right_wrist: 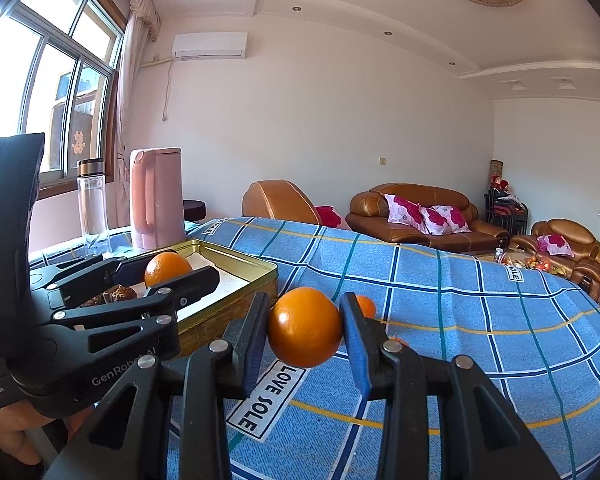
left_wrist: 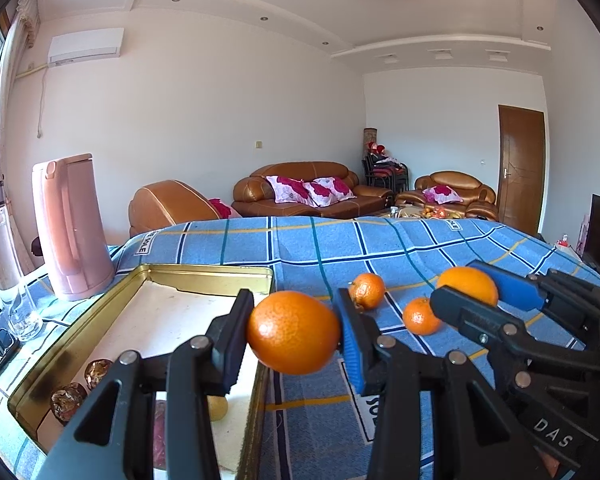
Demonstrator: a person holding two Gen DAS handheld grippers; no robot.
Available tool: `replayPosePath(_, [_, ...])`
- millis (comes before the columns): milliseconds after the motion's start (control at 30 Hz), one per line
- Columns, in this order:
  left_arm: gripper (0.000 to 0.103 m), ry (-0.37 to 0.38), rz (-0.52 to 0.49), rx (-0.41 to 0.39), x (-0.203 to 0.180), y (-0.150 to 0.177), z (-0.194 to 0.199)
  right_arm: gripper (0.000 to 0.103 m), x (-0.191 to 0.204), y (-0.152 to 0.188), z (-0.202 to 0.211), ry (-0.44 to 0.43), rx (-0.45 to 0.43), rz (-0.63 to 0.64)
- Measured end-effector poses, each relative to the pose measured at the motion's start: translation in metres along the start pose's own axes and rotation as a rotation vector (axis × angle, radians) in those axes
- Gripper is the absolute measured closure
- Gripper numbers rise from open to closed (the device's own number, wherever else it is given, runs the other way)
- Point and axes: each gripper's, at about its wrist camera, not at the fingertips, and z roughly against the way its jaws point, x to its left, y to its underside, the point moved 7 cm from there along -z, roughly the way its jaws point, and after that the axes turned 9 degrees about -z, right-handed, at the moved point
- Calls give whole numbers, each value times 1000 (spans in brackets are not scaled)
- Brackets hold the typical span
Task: Organize fruits
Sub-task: 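Carry both oranges with the left and right tools over the tin tray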
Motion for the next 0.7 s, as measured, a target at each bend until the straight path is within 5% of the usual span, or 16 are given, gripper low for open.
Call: replayPosePath(700, [60,-72,42,16,52,14,6,65,44,5,-24,-65,55,31])
